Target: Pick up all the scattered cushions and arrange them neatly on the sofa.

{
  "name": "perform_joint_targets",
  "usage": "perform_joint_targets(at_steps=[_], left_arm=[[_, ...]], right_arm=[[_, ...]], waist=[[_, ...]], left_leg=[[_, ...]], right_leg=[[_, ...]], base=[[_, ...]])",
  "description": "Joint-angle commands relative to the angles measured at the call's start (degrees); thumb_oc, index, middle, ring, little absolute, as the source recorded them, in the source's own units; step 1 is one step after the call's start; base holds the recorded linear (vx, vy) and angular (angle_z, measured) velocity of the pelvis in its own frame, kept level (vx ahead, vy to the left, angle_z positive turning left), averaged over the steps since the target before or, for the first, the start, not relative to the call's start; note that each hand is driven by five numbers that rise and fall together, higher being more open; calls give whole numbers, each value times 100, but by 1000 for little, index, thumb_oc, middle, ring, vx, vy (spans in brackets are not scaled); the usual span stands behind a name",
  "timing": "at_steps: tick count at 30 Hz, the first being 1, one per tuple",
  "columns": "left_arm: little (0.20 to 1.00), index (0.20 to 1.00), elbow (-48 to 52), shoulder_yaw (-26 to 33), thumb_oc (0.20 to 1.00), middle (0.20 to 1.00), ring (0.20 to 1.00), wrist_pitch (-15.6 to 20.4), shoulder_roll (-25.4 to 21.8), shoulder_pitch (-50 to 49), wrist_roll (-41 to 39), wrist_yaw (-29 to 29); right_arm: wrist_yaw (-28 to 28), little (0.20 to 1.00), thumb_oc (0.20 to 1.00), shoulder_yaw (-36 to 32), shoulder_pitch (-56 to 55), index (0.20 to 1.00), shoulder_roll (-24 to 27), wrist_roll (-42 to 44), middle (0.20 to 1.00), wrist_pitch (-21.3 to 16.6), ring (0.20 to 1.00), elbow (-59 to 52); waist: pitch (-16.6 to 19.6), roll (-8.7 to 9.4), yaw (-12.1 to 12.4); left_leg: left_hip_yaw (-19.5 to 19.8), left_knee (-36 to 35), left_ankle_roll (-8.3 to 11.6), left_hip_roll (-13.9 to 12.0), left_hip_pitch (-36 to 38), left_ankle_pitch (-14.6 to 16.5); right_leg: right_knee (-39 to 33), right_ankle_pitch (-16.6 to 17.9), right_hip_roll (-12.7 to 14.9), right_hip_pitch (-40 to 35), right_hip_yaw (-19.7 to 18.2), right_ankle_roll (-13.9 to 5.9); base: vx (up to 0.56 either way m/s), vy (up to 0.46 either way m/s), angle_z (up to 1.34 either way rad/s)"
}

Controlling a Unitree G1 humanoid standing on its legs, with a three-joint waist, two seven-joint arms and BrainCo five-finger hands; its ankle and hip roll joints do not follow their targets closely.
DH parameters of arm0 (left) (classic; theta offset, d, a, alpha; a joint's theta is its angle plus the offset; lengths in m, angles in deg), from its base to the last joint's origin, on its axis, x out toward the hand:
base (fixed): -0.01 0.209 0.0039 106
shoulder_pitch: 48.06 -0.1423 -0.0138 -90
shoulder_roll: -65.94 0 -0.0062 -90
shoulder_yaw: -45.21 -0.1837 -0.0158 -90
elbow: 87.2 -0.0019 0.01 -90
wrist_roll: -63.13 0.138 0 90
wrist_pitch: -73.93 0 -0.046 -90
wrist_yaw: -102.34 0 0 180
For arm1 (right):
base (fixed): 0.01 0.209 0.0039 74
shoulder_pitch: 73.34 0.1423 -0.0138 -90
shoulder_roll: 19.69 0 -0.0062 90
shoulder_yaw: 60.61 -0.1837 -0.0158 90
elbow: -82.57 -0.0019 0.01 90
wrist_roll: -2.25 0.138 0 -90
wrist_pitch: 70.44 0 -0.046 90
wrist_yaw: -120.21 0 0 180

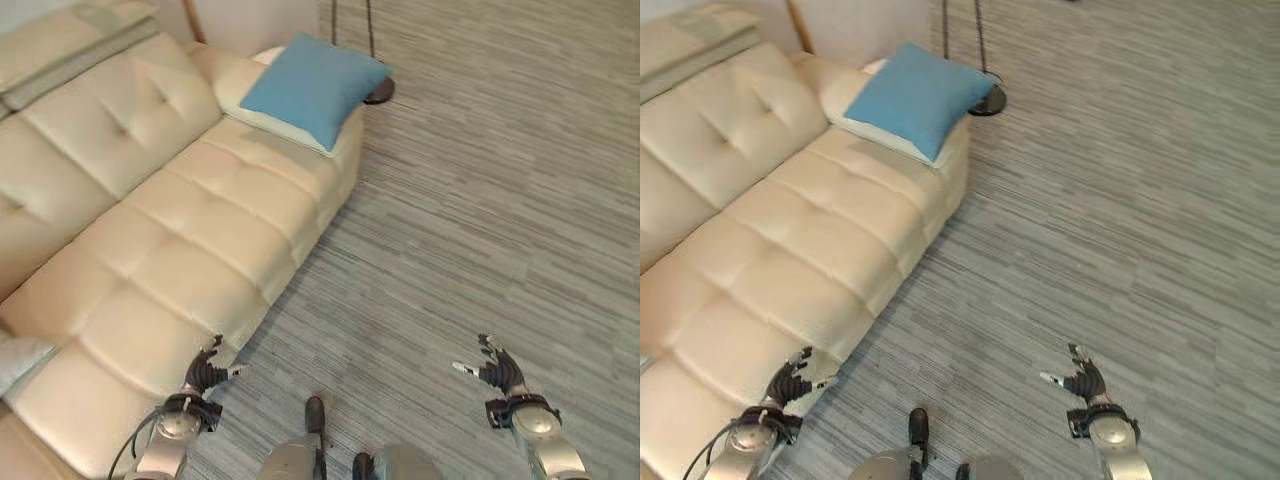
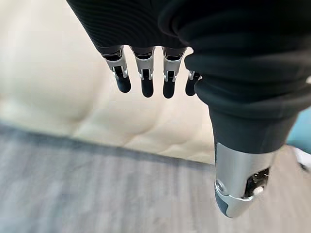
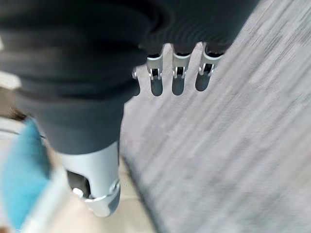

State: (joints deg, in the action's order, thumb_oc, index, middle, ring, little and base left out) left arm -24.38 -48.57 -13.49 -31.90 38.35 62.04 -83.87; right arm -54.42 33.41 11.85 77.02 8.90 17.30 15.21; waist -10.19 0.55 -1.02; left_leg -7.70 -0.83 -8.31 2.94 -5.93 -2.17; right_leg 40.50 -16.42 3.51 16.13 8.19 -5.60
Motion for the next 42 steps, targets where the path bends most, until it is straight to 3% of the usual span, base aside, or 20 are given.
perform_joint_targets(at_steps=[1,2,6,8,11,13,17,19,22,23,26,27,28,30,34,35,36,38,41,42], left_arm=[[1000,1000,247,240,1000,1000,1000,221,-374,-132,93,-141],[1000,1000,233,227,1000,1000,1000,226,-322,-166,83,-133],[1000,1000,100,205,1000,1000,1000,221,-255,-48,85,-126],[1000,1000,88,164,1000,1000,1000,247,-228,-17,136,-135],[1000,1000,179,114,1000,1000,1000,269,-196,-95,224,-99],[1000,1000,153,140,1000,1000,1000,270,-160,-184,214,-73],[1000,1000,176,100,1000,1000,1000,259,-161,-240,154,44],[1000,1000,75,66,1000,1000,1000,250,-79,-181,16,46],[1000,1000,-37,58,1000,1000,1000,253,14,-208,-32,32],[1000,1000,-92,57,1000,1000,1000,247,70,-289,-42,7],[1000,1000,-77,81,1000,1000,1000,248,128,-396,-88,-32],[1000,1000,-77,81,1000,1000,1000,248,129,-393,-88,-32],[1000,1000,-83,63,1000,1000,1000,239,159,-415,-81,-59],[1000,1000,-124,100,1000,1000,1000,223,134,-413,-47,-85],[1000,1000,-120,274,1000,1000,1000,175,45,-598,67,-111],[1000,1000,-117,300,1000,1000,1000,175,37,-626,64,-112],[1000,1000,-166,374,1000,1000,1000,186,-14,-664,91,-146],[1000,1000,-131,455,1000,1000,1000,173,-86,-698,26,-118],[1000,1000,-125,479,1000,1000,1000,183,-146,-651,-22,-152],[1000,1000,-122,449,1000,1000,1000,189,-145,-628,-53,-158]], right_arm=[[26,1000,1000,-88,329,1000,5,-62,1000,-243,1000,25],[56,1000,1000,-51,359,1000,53,-92,1000,-241,1000,-2],[103,1000,1000,-34,332,1000,75,-151,1000,-212,1000,35],[101,1000,1000,-12,293,1000,80,-220,1000,-211,1000,33],[45,1000,1000,-72,17,1000,111,-274,1000,-227,1000,-119],[34,1000,1000,-107,-25,1000,135,-294,1000,-231,1000,-110],[37,1000,1000,-153,18,1000,262,-187,1000,-294,1000,-183],[73,1000,1000,-118,129,1000,335,-164,1000,-249,1000,-148],[71,1000,1000,-99,185,1000,348,-129,1000,-234,1000,-170],[94,1000,1000,-99,175,1000,359,-118,1000,-229,1000,-151],[157,1000,1000,-56,183,1000,357,-152,1000,-224,1000,-22],[157,1000,1000,-57,185,1000,358,-152,1000,-225,1000,-21],[191,1000,1000,-60,147,1000,341,-180,1000,-239,1000,37],[210,1000,1000,-94,82,1000,309,-244,1000,-193,1000,110],[128,1000,1000,-132,-75,1000,219,-329,1000,-159,1000,28],[104,1000,1000,-119,-73,1000,193,-349,1000,-144,1000,11],[45,1000,1000,-77,-35,1000,114,-408,1000,-147,1000,87],[37,1000,1000,-22,68,1000,79,-438,1000,-161,1000,56],[67,1000,1000,-11,174,1000,58,-467,1000,-175,1000,49],[83,1000,1000,-5,195,1000,62,-474,1000,-181,1000,-7]], waist=[[-34,275,203],[-48,313,152],[-52,382,-25],[-11,323,-64],[170,318,-229],[283,198,-285],[246,178,-231],[146,262,-106],[114,343,39],[61,353,177],[33,250,448],[36,253,449],[56,185,547],[144,162,642],[320,196,775],[348,240,812],[376,386,831],[346,483,892],[325,458,900],[295,410,867]], left_leg=[[-135,741,771,-371,-215,660],[-254,675,773,-307,124,864],[-245,452,850,-140,818,1239],[-169,395,907,-191,1109,1434],[-18,361,988,-180,1525,1575],[-24,653,1155,-382,1586,1332],[-60,2939,1425,-763,753,302],[-217,3393,1261,-805,138,500],[-336,3182,1135,-694,-348,720],[-415,2627,1073,-672,-683,864],[-270,1274,1207,-636,-988,127],[-272,1229,1206,-629,-977,91],[-245,424,1290,-628,-1088,-222],[-468,-55,1296,-699,-1304,-419],[-650,73,1156,-680,-1275,-711],[-548,251,1102,-597,-1321,-722],[-526,498,970,-404,-1246,-520],[-497,645,824,-271,-1137,-275],[-421,621,693,-183,-838,33],[-340,568,671,-185,-701,94]], right_leg=[[-1752,1136,261,-424,77,-237],[-2383,1259,222,-218,417,-219],[-3659,1730,160,184,856,-386],[-3898,1815,117,226,989,-453],[-3785,1998,134,105,782,-290],[-3678,1971,79,-33,807,-182],[-3763,1685,-111,-616,692,210],[-3781,1490,-76,-896,573,307],[-3860,1392,-34,-1151,416,248],[-3884,1230,-41,-1442,304,187],[-3947,1026,-185,-1894,160,156],[-3954,1039,-182,-1887,160,158],[-4034,865,-265,-2195,87,121],[-4071,654,-279,-2605,-89,81],[-3850,484,-157,-3017,-267,-35],[-3688,575,-66,-2974,-292,-75],[-3084,1060,229,-2746,-245,-344],[-2352,1739,415,-2360,-377,-535],[-1856,2155,627,-1860,-163,-583],[-1781,2079,638,-1656,-83,-494]], base=[[349,45,-20],[520,51,-18],[517,-12,-33],[457,-71,4],[529,-137,34],[492,-186,47],[347,-256,24],[349,-142,-60],[370,-32,-58],[388,37,-92],[422,54,-63],[494,62,-116],[474,69,-150],[774,164,-101],[689,236,-11],[418,233,29],[540,307,29],[421,241,17],[297,145,36],[169,69,36]])
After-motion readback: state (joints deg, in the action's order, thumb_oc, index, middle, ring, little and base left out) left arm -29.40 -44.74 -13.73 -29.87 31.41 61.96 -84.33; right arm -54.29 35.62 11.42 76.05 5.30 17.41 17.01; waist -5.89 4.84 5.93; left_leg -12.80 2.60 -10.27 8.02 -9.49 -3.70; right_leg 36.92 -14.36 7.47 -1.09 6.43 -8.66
